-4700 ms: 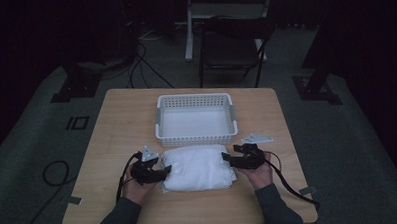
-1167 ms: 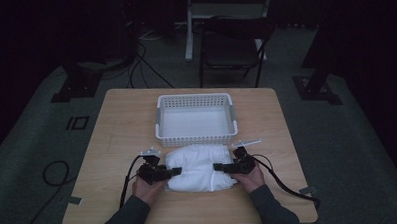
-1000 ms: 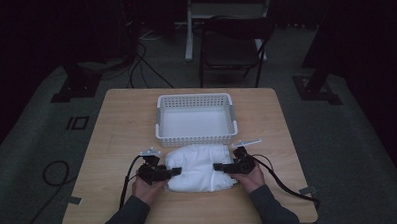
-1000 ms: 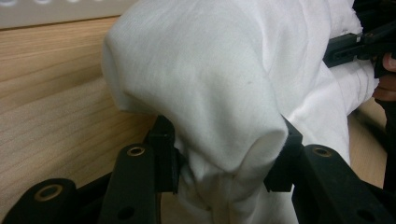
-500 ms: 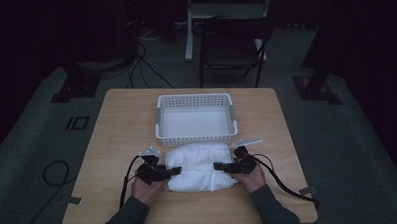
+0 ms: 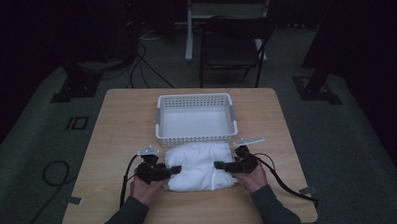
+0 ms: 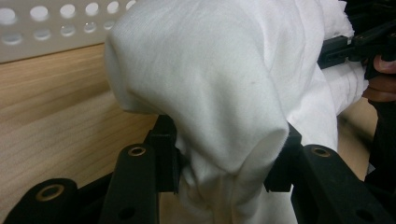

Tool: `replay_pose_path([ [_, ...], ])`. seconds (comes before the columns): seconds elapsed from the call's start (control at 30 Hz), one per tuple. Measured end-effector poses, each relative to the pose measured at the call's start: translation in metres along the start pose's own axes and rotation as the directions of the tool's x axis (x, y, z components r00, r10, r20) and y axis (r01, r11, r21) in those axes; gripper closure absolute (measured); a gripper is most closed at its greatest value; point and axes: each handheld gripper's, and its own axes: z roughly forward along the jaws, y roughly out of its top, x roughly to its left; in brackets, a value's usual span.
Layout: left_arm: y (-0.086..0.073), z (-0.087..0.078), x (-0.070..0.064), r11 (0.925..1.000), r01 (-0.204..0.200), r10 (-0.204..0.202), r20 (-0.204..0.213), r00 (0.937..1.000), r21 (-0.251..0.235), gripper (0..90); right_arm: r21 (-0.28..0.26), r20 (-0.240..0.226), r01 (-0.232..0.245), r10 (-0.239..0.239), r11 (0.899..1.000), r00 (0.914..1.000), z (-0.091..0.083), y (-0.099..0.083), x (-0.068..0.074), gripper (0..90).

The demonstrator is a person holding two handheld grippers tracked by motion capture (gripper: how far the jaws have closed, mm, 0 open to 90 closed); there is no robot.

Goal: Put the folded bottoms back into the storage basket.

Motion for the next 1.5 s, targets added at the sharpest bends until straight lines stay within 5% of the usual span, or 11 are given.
replay_pose_path([
  [1.5,0.037,-0.029,-0.016,0.9959,-0.061,0.062,0.007,0.9981,-0.067,57.1,-0.081,0.033,0.069,-0.066,0.994,0.9973,-0.033,0.033,0.023,54.2],
])
